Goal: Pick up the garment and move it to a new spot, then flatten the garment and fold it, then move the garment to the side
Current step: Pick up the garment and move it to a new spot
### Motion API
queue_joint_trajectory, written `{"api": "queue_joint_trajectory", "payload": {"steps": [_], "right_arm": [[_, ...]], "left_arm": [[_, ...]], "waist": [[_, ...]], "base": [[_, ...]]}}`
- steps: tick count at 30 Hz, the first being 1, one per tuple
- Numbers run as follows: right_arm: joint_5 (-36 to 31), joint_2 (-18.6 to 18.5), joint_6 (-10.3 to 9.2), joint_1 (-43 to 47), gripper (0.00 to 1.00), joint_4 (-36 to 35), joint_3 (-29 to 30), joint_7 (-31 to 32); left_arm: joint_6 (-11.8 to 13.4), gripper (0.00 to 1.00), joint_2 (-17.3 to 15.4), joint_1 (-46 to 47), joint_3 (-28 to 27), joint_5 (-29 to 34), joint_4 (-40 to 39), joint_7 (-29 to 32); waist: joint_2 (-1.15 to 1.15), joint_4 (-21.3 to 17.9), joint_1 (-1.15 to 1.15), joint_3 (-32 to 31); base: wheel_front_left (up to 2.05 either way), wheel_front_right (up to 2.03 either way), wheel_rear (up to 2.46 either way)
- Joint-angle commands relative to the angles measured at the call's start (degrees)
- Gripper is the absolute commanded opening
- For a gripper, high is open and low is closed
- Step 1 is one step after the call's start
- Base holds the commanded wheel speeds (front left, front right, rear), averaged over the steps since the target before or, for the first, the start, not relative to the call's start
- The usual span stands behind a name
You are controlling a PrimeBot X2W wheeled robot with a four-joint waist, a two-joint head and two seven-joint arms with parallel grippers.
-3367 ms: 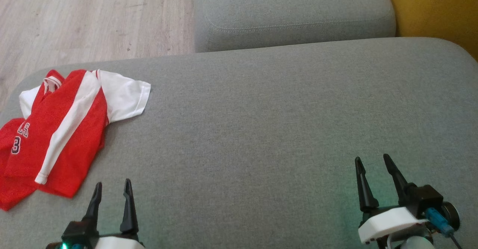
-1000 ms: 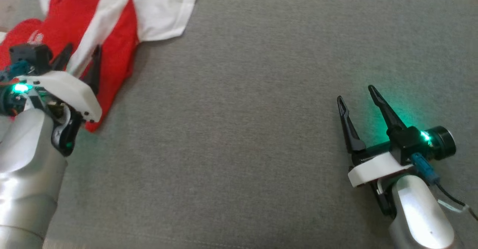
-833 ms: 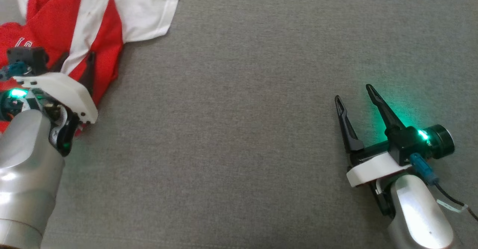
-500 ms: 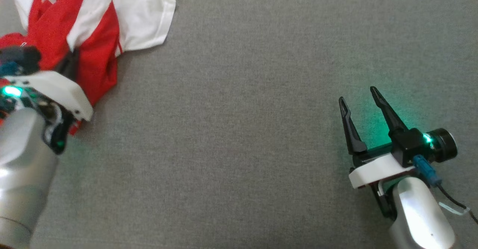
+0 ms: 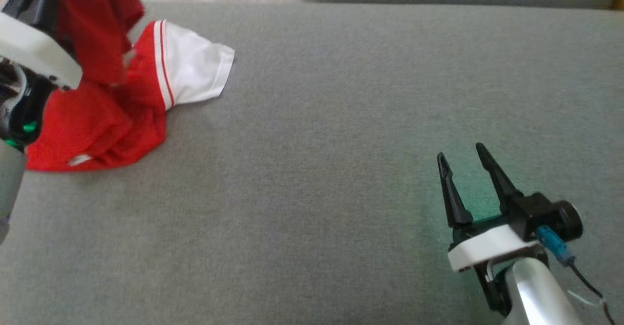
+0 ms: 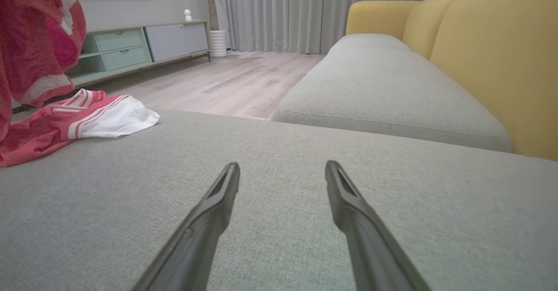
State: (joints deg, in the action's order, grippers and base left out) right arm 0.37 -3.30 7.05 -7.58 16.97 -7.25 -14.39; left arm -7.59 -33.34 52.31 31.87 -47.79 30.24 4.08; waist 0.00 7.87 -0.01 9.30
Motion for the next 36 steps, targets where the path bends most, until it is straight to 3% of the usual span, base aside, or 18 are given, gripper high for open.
{"api": "queue_joint_trajectory", "payload": {"steps": [1,8,14,22,29,36], "right_arm": [[0.9,0.4,0.44,0.1,1.00,-1.5,-1.5,-0.6],[3.6,0.4,0.44,0.9,1.00,-2.5,-3.3,-0.6],[5.5,0.4,0.44,0.5,1.00,-4.9,-6.0,-0.6],[7.9,0.4,0.44,0.0,1.00,-7.5,-8.3,-0.6],[9.4,0.4,0.44,0.6,1.00,-8.4,-8.0,-0.6],[10.2,0.4,0.44,0.5,1.00,-8.8,-9.0,-0.6]], "left_arm": [[0.2,0.00,-3.2,2.4,-1.9,-0.4,-3.4,0.5],[2.6,0.00,-2.4,-0.9,-2.0,-5.4,-21.4,6.2],[4.9,0.00,-0.4,-6.2,0.2,-11.1,-36.6,11.5],[5.9,0.00,3.7,-10.3,3.0,-18.4,-45.2,15.0],[8.2,0.00,6.6,-13.0,2.4,-26.7,-44.2,17.1],[9.0,0.00,2.0,-14.5,1.4,-19.0,-23.7,11.6]], "waist": [[0.00,-1.5,0.01,-1.6],[0.00,-6.8,0.01,-3.3],[0.00,-14.1,0.01,-2.4],[0.00,-23.7,0.01,-0.3],[0.00,-30.6,0.01,1.0],[0.00,-34.2,0.01,1.8]], "base": [[0.00,0.00,0.00],[0.00,0.00,0.00],[0.00,0.00,0.00],[0.00,0.00,0.00],[0.00,0.00,0.00],[0.00,0.00,0.00]]}}
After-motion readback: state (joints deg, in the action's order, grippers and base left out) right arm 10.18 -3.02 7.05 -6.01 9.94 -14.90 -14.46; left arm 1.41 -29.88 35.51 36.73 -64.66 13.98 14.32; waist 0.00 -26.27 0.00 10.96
